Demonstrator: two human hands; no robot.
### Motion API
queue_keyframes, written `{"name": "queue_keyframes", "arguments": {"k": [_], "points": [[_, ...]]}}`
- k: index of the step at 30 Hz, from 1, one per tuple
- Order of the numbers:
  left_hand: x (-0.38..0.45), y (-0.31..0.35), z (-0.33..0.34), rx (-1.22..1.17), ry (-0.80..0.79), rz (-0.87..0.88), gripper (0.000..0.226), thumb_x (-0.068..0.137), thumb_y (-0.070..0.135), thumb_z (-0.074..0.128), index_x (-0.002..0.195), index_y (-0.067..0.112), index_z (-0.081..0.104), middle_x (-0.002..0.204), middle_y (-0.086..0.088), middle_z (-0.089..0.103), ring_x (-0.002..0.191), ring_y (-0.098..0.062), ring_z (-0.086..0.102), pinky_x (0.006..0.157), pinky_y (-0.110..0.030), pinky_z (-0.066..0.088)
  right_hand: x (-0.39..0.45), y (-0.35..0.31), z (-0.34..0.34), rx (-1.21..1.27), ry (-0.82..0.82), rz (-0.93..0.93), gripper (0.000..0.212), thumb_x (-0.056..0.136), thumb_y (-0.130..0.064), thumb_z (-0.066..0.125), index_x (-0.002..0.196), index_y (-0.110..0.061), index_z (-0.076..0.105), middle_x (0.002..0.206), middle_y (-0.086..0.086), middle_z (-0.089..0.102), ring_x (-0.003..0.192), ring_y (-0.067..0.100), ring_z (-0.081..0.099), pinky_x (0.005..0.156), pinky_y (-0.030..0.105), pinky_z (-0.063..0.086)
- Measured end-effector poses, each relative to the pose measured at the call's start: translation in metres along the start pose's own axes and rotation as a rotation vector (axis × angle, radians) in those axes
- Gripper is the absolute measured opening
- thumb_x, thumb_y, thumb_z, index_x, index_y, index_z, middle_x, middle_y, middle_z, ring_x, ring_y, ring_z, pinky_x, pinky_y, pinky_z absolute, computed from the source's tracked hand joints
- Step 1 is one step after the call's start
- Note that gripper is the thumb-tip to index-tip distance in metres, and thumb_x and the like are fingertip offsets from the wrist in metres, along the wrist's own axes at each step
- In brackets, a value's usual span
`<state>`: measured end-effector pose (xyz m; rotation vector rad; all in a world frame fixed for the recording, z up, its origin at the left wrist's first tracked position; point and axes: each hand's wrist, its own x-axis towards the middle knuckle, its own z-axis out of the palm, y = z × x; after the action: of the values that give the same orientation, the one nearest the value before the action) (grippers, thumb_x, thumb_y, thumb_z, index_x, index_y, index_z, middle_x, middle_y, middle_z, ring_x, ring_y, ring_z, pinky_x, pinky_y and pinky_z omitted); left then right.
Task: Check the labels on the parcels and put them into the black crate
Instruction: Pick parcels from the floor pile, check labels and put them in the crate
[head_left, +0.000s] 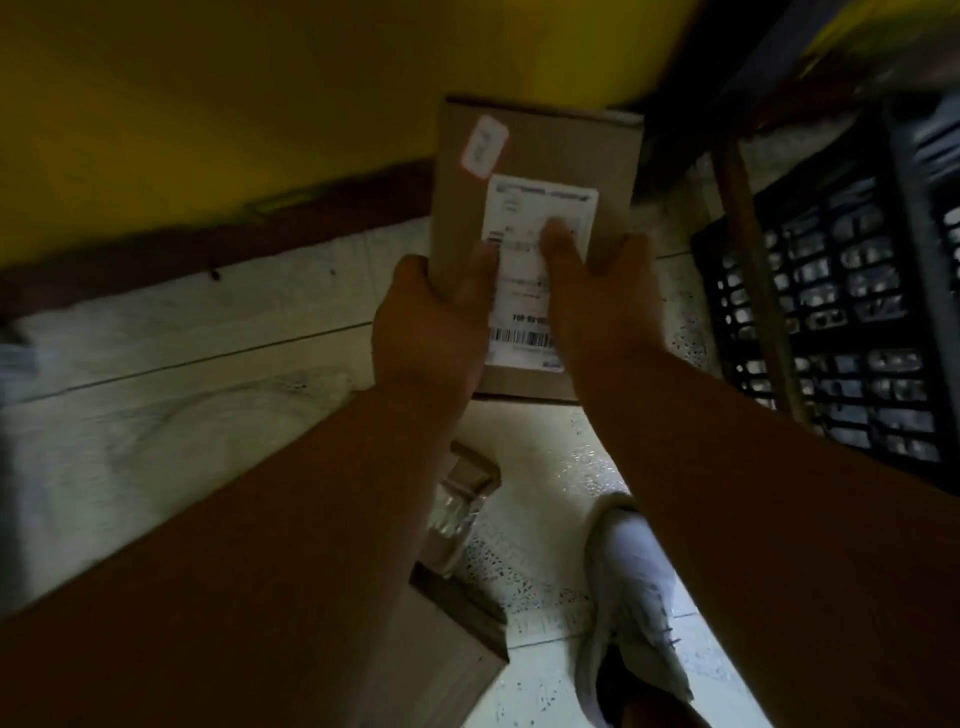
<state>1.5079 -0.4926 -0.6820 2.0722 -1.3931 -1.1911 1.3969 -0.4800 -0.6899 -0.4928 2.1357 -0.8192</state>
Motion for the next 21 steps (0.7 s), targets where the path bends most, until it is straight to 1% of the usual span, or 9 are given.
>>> {"name": "queue_keyframes", "arguments": {"k": [2,4,7,11,13,15,16,19,21], "points": [[-0.020,0.023,-0.046,-0.062,0.097,-0.009,0.036,0.087,0.065,0.054,0.099,0.030,0.050,0.081,0.014,0.059,0.068,0.003,0.060,0.052,-0.015,0.048,-0.034,-0.043,-0.005,0.019,-0.045,-0.075,0.052,0.086,-0.067,0.056,0.115,-0.025,0.046,0.103,-0.003,0.067,0.084,0.018,0.070,0.070,0.041,0.062],[-0.043,0.049,-0.095,-0.116,0.163,-0.010,0.033,0.087,0.063,0.055,0.099,0.033,0.053,0.081,0.016,0.063,0.067,0.005,0.062,0.054,-0.016,0.051,-0.076,-0.086,-0.016,0.009,-0.048,-0.177,0.049,0.088,-0.065,0.055,0.113,-0.024,0.047,0.095,-0.006,0.066,0.082,0.016,0.069,0.071,0.042,0.061],[-0.082,0.091,-0.168,-0.160,0.228,0.019,0.030,0.085,0.063,0.057,0.096,0.035,0.055,0.080,0.017,0.065,0.067,0.004,0.064,0.057,-0.023,0.055,-0.147,-0.143,-0.037,0.084,-0.031,-0.242,0.041,0.089,-0.062,0.057,0.110,-0.028,0.047,0.087,-0.017,0.062,0.078,0.004,0.067,0.070,0.039,0.062],[-0.140,0.146,-0.263,-0.159,0.280,0.059,0.043,0.081,0.071,0.052,0.098,0.032,0.057,0.080,0.015,0.065,0.072,-0.004,0.066,0.064,-0.033,0.058,-0.243,-0.224,-0.074,0.097,-0.041,-0.293,0.041,0.088,-0.062,0.056,0.107,-0.026,0.049,0.089,-0.014,0.065,0.078,0.005,0.067,0.069,0.040,0.061],[-0.176,0.175,-0.310,-0.213,0.298,0.069,0.041,0.081,0.070,0.051,0.096,0.033,0.056,0.080,0.015,0.064,0.073,-0.004,0.065,0.062,-0.030,0.055,-0.292,-0.265,-0.100,0.087,-0.063,-0.357,0.037,0.088,-0.060,0.056,0.104,-0.027,0.048,0.088,-0.013,0.064,0.078,0.004,0.067,0.067,0.036,0.061],[-0.217,0.200,-0.356,-0.252,0.270,0.083,0.029,0.086,0.062,0.054,0.092,0.033,0.054,0.080,0.014,0.063,0.073,-0.002,0.063,0.058,-0.026,0.051,-0.343,-0.300,-0.127,0.062,-0.071,-0.425,0.036,0.089,-0.059,0.057,0.102,-0.026,0.049,0.087,-0.012,0.063,0.077,0.003,0.066,0.064,0.033,0.059],[-0.237,0.212,-0.379,-0.264,0.246,0.097,0.025,0.088,0.059,0.055,0.092,0.033,0.054,0.082,0.013,0.064,0.074,-0.002,0.063,0.058,-0.025,0.050,-0.368,-0.315,-0.141,0.043,-0.069,-0.463,0.036,0.089,-0.058,0.058,0.101,-0.025,0.049,0.085,-0.012,0.062,0.074,0.000,0.064,0.060,0.028,0.057],[-0.294,0.237,-0.443,-0.307,0.184,0.163,0.029,0.089,0.060,0.056,0.097,0.033,0.058,0.088,0.010,0.069,0.080,-0.007,0.067,0.066,-0.032,0.056,-0.442,-0.349,-0.181,0.030,-0.047,-0.586,0.033,0.092,-0.052,0.060,0.099,-0.022,0.049,0.080,-0.014,0.058,0.064,-0.013,0.059,0.047,0.008,0.042],[-0.326,0.246,-0.475,-0.339,0.171,0.213,0.025,0.089,0.057,0.057,0.096,0.033,0.059,0.089,0.010,0.070,0.080,-0.007,0.069,0.070,-0.036,0.059,-0.484,-0.363,-0.201,0.053,-0.029,-0.638,0.032,0.092,-0.051,0.060,0.101,-0.023,0.049,0.080,-0.014,0.059,0.065,-0.018,0.057,0.047,0.007,0.042]]}}
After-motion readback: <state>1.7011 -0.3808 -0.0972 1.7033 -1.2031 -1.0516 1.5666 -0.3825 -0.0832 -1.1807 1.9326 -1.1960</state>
